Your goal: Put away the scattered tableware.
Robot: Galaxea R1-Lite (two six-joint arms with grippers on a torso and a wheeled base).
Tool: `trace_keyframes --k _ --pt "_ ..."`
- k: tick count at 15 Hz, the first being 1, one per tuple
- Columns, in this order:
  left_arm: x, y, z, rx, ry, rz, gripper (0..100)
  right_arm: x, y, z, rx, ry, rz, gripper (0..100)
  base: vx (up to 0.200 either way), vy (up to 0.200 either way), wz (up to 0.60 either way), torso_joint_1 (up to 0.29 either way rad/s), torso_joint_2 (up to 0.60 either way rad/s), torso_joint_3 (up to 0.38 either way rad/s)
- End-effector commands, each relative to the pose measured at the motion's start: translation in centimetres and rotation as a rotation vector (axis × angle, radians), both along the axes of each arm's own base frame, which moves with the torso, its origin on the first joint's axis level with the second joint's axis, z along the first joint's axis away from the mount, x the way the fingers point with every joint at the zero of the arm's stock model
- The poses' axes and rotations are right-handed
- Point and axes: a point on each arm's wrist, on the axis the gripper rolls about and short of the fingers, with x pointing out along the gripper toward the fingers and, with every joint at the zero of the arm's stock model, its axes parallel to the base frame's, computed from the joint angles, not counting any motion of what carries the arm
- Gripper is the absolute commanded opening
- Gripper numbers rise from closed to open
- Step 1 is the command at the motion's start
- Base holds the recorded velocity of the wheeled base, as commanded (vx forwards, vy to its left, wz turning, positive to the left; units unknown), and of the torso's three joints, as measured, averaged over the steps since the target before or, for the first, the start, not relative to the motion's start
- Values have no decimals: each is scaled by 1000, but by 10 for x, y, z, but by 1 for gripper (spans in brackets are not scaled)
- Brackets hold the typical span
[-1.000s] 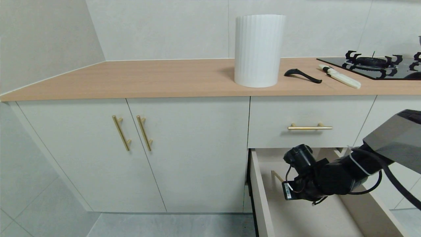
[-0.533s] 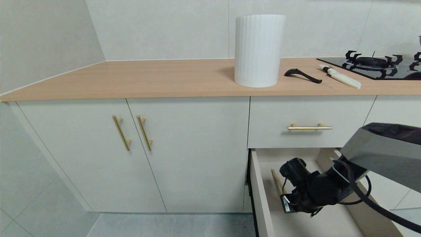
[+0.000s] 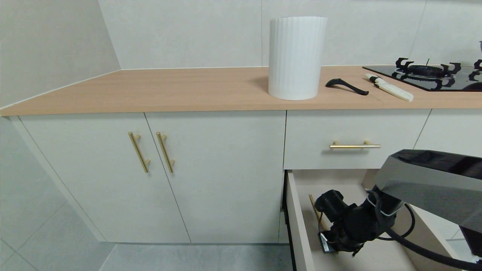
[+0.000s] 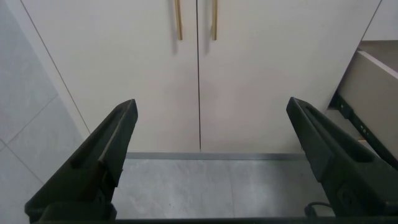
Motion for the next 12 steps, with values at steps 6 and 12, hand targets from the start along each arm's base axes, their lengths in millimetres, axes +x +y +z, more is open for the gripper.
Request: trace_keyframes --k 6,12 --pt "0 0 0 0 0 -2 100 0 0 -2 -2 5 1 0 0 0 0 0 0 0" --pt "0 0 0 0 0 0 100 0 0 -2 -3 5 2 100 0 0 0 0 0 0"
